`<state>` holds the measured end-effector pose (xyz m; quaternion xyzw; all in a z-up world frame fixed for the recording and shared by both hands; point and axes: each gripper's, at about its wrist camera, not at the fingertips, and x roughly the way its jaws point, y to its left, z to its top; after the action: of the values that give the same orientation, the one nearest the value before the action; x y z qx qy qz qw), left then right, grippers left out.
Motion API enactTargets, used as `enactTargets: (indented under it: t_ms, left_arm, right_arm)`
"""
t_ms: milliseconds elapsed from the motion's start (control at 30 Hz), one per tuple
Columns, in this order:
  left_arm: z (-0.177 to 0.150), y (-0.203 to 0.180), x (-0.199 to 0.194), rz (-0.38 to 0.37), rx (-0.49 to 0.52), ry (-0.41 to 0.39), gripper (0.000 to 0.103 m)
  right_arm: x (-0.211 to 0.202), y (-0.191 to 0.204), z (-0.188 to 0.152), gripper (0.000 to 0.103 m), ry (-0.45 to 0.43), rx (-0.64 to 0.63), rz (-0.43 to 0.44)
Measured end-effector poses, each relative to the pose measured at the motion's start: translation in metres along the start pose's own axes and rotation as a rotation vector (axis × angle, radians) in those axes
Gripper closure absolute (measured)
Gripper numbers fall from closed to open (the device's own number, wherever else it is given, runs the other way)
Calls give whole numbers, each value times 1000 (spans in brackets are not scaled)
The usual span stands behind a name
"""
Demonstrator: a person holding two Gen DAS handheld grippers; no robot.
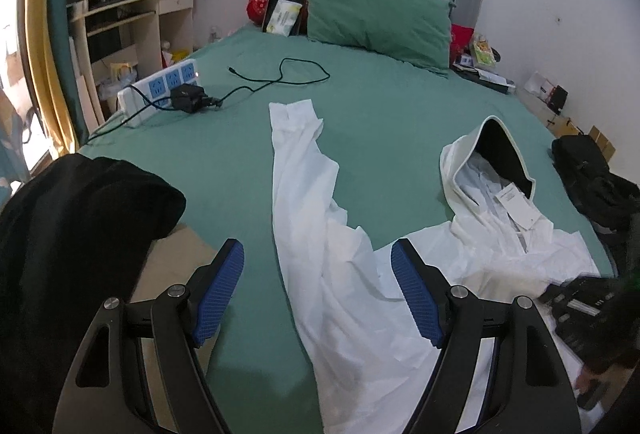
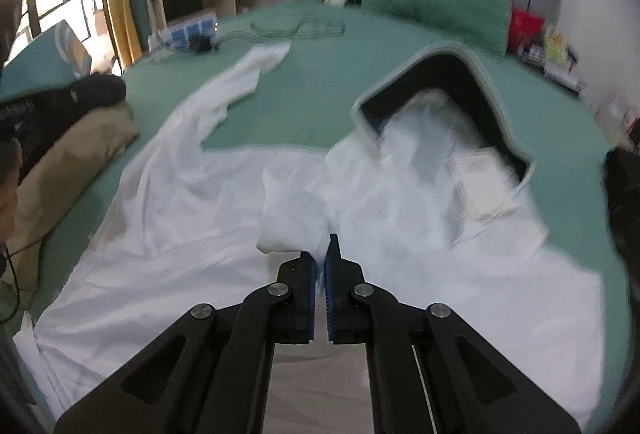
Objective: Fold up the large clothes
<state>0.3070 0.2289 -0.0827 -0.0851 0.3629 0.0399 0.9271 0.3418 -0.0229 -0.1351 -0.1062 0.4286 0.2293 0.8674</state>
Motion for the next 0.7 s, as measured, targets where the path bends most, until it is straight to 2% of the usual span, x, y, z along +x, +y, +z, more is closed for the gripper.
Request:
enactTargets:
  t_ms: [67, 133, 167, 233, 333, 400, 467, 533, 600, 700]
  left_arm:
    - [2, 6, 1, 17, -8, -1, 24]
    - [5, 13, 1, 13, -20, -5, 24]
    - [7, 18, 0, 19, -32, -17, 24]
    - [10, 26, -2, 26, -51, -18, 24]
    - [16, 42, -6, 20, -88, -32, 24]
    - [19, 53, -10, 21, -110, -51, 24]
    - [23, 65, -12, 46, -137, -56, 24]
    - [26, 77, -15, 37, -175, -64, 24]
    - [27, 90, -17, 48, -208, -73, 24]
    - [29, 109, -18, 74, -239, -85, 24]
  right_arm:
    - [15, -1, -9, 98, 72, 31, 34]
    - [29, 1, -14, 86, 154, 50, 61]
    - [27, 3, -13, 81, 140, 54, 48]
    - [16, 7, -3, 54, 88, 48, 24]
    - [-7, 25, 32, 29, -48, -7, -15]
    - [-6, 39, 60, 28, -94, -43, 9]
    - [7, 54, 89, 28, -109, -68, 47]
    - [26, 66, 115, 28, -111, -61, 101]
    - [54, 81, 139, 28, -100, -53, 172]
    - [104, 101, 165, 28, -44, -37, 225]
